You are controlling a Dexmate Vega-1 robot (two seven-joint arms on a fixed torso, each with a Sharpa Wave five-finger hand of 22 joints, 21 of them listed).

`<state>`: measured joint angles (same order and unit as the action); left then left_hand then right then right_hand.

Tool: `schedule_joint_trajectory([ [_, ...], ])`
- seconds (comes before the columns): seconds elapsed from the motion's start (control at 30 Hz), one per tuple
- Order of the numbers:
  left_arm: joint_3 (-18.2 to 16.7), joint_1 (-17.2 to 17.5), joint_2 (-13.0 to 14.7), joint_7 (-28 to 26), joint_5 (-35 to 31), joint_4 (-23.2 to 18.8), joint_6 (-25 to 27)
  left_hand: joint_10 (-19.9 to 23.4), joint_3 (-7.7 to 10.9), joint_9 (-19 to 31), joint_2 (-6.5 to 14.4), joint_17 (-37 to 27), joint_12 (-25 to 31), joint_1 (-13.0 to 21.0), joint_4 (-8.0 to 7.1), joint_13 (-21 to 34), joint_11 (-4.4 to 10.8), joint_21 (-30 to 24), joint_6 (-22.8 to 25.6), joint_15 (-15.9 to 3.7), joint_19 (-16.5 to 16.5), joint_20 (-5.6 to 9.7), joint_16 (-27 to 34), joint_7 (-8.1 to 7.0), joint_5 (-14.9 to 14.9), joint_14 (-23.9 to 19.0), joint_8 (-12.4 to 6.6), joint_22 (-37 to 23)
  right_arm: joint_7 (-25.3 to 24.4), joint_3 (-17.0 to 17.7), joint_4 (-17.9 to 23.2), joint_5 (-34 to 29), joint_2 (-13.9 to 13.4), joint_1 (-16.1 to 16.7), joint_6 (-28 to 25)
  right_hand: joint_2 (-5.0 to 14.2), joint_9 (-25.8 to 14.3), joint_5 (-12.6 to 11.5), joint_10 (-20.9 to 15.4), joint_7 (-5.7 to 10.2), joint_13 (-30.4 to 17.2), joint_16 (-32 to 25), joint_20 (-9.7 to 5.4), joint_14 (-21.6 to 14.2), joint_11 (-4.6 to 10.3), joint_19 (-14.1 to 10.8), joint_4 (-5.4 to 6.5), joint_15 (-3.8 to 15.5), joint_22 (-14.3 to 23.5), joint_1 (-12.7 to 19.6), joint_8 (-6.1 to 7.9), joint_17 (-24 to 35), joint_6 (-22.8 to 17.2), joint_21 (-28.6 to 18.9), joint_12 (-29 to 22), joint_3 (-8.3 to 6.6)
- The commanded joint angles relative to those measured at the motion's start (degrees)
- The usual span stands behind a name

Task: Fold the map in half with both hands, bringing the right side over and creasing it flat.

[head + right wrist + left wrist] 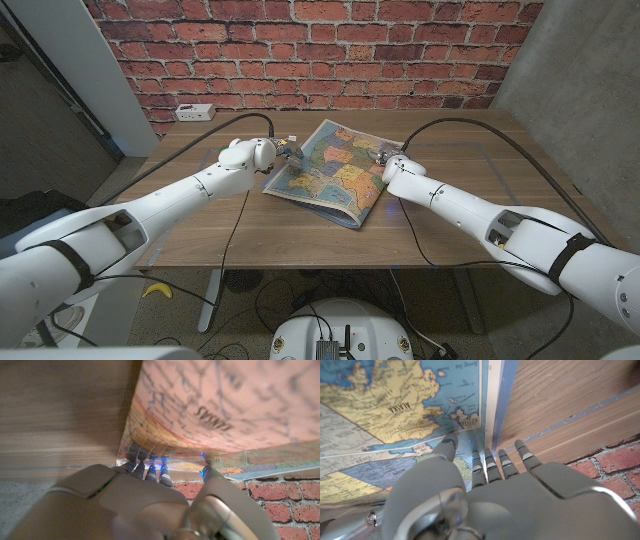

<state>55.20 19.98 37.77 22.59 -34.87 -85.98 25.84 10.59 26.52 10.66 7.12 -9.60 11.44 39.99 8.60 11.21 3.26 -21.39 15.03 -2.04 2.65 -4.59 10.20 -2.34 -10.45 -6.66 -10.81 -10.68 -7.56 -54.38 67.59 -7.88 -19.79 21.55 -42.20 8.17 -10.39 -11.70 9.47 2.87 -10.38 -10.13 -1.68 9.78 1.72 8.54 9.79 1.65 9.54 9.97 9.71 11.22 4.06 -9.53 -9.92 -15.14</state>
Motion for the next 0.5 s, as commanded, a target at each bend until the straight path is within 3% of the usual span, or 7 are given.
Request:
schedule_joint_trajectory([
  [0.03, 0.10, -0.03, 0.04, -0.19, 0.14, -0.09, 0.17, 0.52, -0.45, 0.17, 0.33, -0.02, 0.39, 0.50, -0.04, -0.01, -0.08, 0.14, 0.15, -0.26, 0.31, 0.15, 0.10, 0.13, -0.02, -0.16, -0.14, -0.16, 9.71, -6.59, -8.08, 2.73, 2.89, -6.90, -2.97, 0.25, -0.07, -0.75, 4.21, -0.39, -0.26, -0.03, -0.73, 8.60, -0.45, 4.23, 0.65, 1.88, 0.36, -3.42, 0.57, 0.51, 1.46, -0.34, -0.17, 1.07],
  [0.1, 0.14, -0.02, 0.07, -0.20, 0.07, -0.15, 0.22, 0.57, -0.48, 0.17, 0.36, -0.02, 0.42, 0.51, -0.05, -0.01, -0.06, 0.15, 0.17, -0.29, 0.35, 0.13, 0.11, 0.13, -0.02, -0.18, -0.15, -0.17, 9.14, -6.57, -7.39, 2.68, 2.60, -6.71, -3.12, 0.30, -0.07, -0.79, 4.35, -0.54, -0.26, -0.05, -0.82, 8.82, -0.58, 4.40, 0.63, 1.84, 0.35, -3.65, 0.56, 0.51, 1.58, -0.39, -0.21, 1.11],
  [0.27, 0.07, 0.08, 0.14, -0.20, 0.19, -0.39, 0.18, 0.47, -0.56, 0.17, 0.40, -0.01, 0.39, 0.51, -0.08, -0.01, 0.04, 0.18, 0.18, -0.25, 0.37, 0.15, 0.12, 0.11, -0.02, -0.21, -0.16, -0.17, 1.24, -3.81, 2.23, 1.22, -1.74, -2.10, -1.18, 0.72, -0.06, -0.98, 4.43, -0.77, -0.25, -0.09, -1.13, 9.18, -0.52, 4.53, 0.10, 2.06, 0.33, -3.47, 0.64, 0.29, 1.68, -0.60, -0.42, 0.77],
  [0.4, 0.20, 0.01, 0.08, -0.02, 0.14, -0.41, 0.10, 0.43, -0.67, 0.17, 0.43, -0.01, 0.38, 0.51, -0.11, -0.01, -0.14, 0.22, 0.16, -0.26, 0.38, 0.15, 0.12, 0.10, -0.02, -0.21, -0.15, -0.18, -5.72, -2.08, 8.28, -1.15, -4.12, 1.43, 1.37, 1.17, 0.00, -1.24, 2.26, -1.01, -0.20, -0.66, -0.89, 7.76, -0.47, 2.81, -2.16, 2.08, 0.22, -1.05, 1.38, -0.56, -0.14, -1.47, -1.41, -0.87],
  [0.5, 0.30, -0.02, 0.01, -0.03, 0.03, -0.44, 0.03, 0.38, -0.73, 0.17, 0.47, -0.01, 0.37, 0.52, -0.13, -0.01, -0.02, 0.26, 0.14, -0.25, 0.36, 0.14, 0.11, 0.07, -0.03, -0.19, -0.15, -0.18, -10.20, -0.68, 11.67, -2.72, -5.22, 3.83, 3.49, 1.35, 0.01, -0.95, -0.28, -1.25, -0.17, -1.22, -0.13, 5.32, -0.67, 0.18, -4.38, 1.88, 0.20, 1.97, 1.94, -1.00, -2.72, -2.17, -2.02, -2.81],
])
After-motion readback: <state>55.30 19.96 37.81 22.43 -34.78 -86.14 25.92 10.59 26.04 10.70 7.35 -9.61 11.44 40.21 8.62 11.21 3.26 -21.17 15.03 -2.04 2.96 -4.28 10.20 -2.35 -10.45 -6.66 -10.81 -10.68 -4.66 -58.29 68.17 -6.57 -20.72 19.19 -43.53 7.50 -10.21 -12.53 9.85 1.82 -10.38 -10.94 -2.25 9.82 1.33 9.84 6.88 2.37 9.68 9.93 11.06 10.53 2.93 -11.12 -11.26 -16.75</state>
